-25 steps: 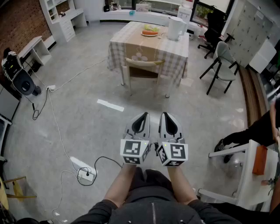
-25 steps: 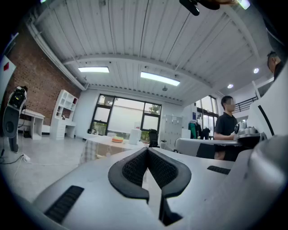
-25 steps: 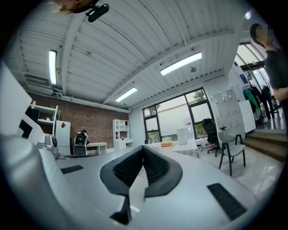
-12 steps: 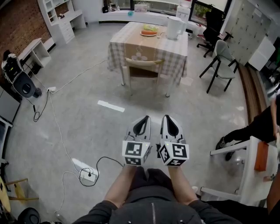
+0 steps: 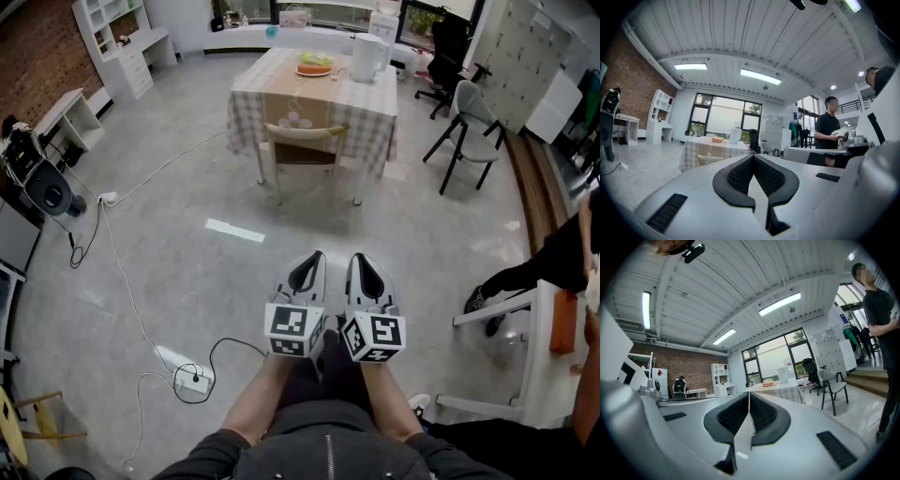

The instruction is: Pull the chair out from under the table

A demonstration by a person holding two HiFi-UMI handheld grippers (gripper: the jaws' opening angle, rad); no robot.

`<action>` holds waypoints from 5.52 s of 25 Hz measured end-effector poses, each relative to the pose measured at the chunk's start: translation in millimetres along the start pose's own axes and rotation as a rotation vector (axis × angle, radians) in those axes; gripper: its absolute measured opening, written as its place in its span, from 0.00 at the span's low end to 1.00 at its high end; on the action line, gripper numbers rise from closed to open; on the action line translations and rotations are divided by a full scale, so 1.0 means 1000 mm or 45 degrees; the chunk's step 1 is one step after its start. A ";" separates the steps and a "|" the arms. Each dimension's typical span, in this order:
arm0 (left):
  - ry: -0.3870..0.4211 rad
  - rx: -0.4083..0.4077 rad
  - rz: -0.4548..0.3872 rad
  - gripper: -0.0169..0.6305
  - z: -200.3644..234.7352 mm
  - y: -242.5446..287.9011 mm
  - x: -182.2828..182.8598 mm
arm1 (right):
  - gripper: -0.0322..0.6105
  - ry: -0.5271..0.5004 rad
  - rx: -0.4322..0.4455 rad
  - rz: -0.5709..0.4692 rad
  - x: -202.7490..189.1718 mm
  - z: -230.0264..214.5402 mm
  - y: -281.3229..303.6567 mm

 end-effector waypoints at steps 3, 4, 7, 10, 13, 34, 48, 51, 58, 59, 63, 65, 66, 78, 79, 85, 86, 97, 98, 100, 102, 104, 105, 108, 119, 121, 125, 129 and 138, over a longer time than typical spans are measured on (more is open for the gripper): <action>-0.008 0.008 0.012 0.04 -0.002 0.005 -0.006 | 0.07 0.007 0.000 0.014 -0.007 -0.007 0.001; -0.005 0.010 0.017 0.04 -0.002 0.008 -0.008 | 0.07 0.010 -0.005 0.023 -0.009 -0.011 0.003; -0.006 0.018 0.020 0.04 0.005 0.018 -0.010 | 0.07 0.008 -0.018 0.046 -0.015 -0.019 0.017; -0.004 0.028 0.023 0.04 0.014 0.034 -0.009 | 0.07 0.016 -0.010 0.052 -0.015 -0.027 0.036; -0.009 0.044 0.014 0.04 0.019 0.055 0.000 | 0.07 0.018 0.004 0.054 -0.008 -0.037 0.056; -0.079 0.076 0.017 0.04 0.074 0.199 0.020 | 0.07 0.046 0.114 0.109 -0.003 -0.091 0.198; -0.083 0.104 0.055 0.04 0.092 0.262 0.017 | 0.07 0.045 0.121 0.144 -0.003 -0.133 0.253; -0.090 0.125 0.058 0.04 0.098 0.275 0.016 | 0.07 0.046 0.124 0.149 -0.004 -0.145 0.265; -0.091 0.158 0.066 0.04 0.102 0.308 0.014 | 0.07 0.036 0.164 0.158 -0.004 -0.166 0.295; -0.089 0.162 0.062 0.04 0.102 0.312 0.015 | 0.07 0.031 0.170 0.157 -0.003 -0.168 0.298; -0.088 0.163 0.050 0.04 0.097 0.324 0.015 | 0.07 0.028 0.172 0.160 -0.005 -0.179 0.304; -0.091 0.161 0.059 0.04 0.093 0.326 0.011 | 0.07 0.034 0.172 0.167 -0.008 -0.184 0.303; -0.093 0.161 0.067 0.04 0.091 0.327 0.009 | 0.07 0.038 0.172 0.171 -0.010 -0.186 0.302; -0.110 0.203 0.100 0.04 0.086 0.307 -0.005 | 0.07 0.071 0.204 0.225 -0.027 -0.180 0.285; -0.107 0.203 0.102 0.04 0.086 0.308 -0.006 | 0.07 0.070 0.205 0.226 -0.028 -0.179 0.286; -0.116 0.197 0.106 0.04 0.095 0.320 -0.007 | 0.07 0.063 0.200 0.231 -0.029 -0.182 0.300; -0.118 0.196 0.105 0.04 0.097 0.323 -0.006 | 0.07 0.059 0.201 0.234 -0.029 -0.182 0.304; -0.142 0.206 0.112 0.04 0.145 0.374 0.000 | 0.07 0.033 0.223 0.266 -0.032 -0.182 0.369; -0.143 0.206 0.113 0.04 0.150 0.379 0.002 | 0.07 0.035 0.223 0.268 -0.031 -0.182 0.377; -0.142 0.202 0.113 0.04 0.160 0.391 0.007 | 0.07 0.040 0.220 0.263 -0.028 -0.183 0.393; -0.144 0.196 0.111 0.04 0.170 0.402 0.014 | 0.07 0.041 0.221 0.260 -0.024 -0.182 0.410; -0.149 0.188 0.109 0.04 0.180 0.412 0.019 | 0.07 0.036 0.226 0.259 -0.021 -0.180 0.427; -0.152 0.184 0.108 0.04 0.186 0.417 0.021 | 0.07 0.033 0.229 0.260 -0.020 -0.179 0.435; -0.158 0.183 0.107 0.04 0.206 0.433 0.027 | 0.07 0.024 0.238 0.262 -0.016 -0.176 0.461; -0.103 0.170 0.115 0.04 0.276 0.493 0.055 | 0.07 0.011 0.258 0.241 0.002 -0.166 0.557; -0.091 0.166 0.120 0.04 0.287 0.503 0.058 | 0.07 0.010 0.258 0.240 0.004 -0.164 0.570; -0.087 0.142 0.114 0.04 0.304 0.523 0.065 | 0.07 0.009 0.238 0.233 0.007 -0.167 0.595; -0.070 0.110 0.106 0.04 0.318 0.546 0.072 | 0.07 0.014 0.209 0.226 0.009 -0.172 0.621; -0.002 0.025 0.099 0.04 0.346 0.594 0.077 | 0.07 0.020 0.185 0.199 0.006 -0.176 0.674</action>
Point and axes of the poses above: the fingertips, and each gripper's own axes: y forward along the fingers, z to its left, x out of its top, the point moved 1 cm from there along -y, backward along the fingers, and after that the axes turned 3 degrees about z, right-handed, at the moved point
